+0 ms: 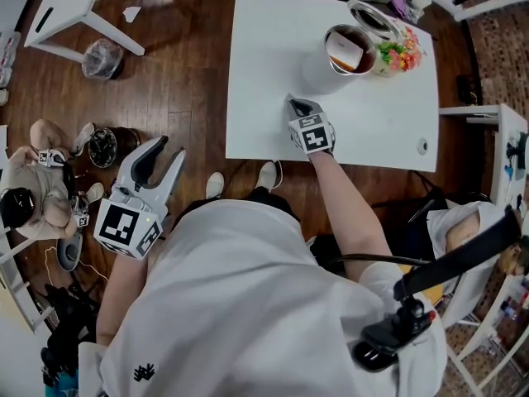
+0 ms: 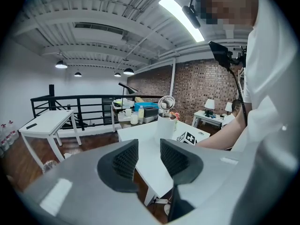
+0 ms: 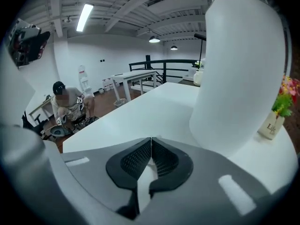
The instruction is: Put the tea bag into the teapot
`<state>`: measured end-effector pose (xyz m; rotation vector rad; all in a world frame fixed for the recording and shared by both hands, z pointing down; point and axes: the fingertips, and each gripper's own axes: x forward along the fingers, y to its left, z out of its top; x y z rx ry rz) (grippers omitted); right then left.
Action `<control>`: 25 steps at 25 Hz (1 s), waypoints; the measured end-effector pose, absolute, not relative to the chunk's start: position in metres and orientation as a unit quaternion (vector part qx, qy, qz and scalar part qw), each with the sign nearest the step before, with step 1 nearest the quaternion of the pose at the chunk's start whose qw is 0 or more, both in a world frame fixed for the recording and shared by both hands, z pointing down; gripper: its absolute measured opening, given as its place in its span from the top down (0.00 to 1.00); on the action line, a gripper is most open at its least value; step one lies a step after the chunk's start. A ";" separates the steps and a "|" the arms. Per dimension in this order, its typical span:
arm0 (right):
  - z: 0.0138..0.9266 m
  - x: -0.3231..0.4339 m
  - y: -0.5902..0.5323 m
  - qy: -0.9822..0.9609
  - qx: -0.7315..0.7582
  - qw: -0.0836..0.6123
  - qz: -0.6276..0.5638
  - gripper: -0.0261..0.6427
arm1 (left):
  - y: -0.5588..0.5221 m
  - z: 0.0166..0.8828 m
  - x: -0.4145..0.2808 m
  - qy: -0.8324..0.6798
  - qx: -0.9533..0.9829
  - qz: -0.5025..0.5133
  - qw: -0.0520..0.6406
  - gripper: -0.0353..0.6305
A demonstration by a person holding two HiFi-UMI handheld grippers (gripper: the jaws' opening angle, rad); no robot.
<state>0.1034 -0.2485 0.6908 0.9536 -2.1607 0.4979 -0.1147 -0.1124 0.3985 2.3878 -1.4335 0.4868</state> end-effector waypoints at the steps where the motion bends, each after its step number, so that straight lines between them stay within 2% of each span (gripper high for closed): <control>1: 0.689 0.106 -0.249 -0.836 0.372 0.355 0.193 0.96 | -0.114 0.399 -0.114 -0.499 0.835 0.170 0.155 0.76; 12: 0.621 0.128 -0.235 -0.842 0.396 0.323 0.173 0.96 | -0.129 0.396 -0.098 -0.465 0.861 0.151 0.141 0.76; 25: 0.454 0.147 -0.233 -0.861 0.423 0.268 0.093 0.96 | -0.142 0.398 -0.079 -0.417 0.891 0.124 0.128 0.75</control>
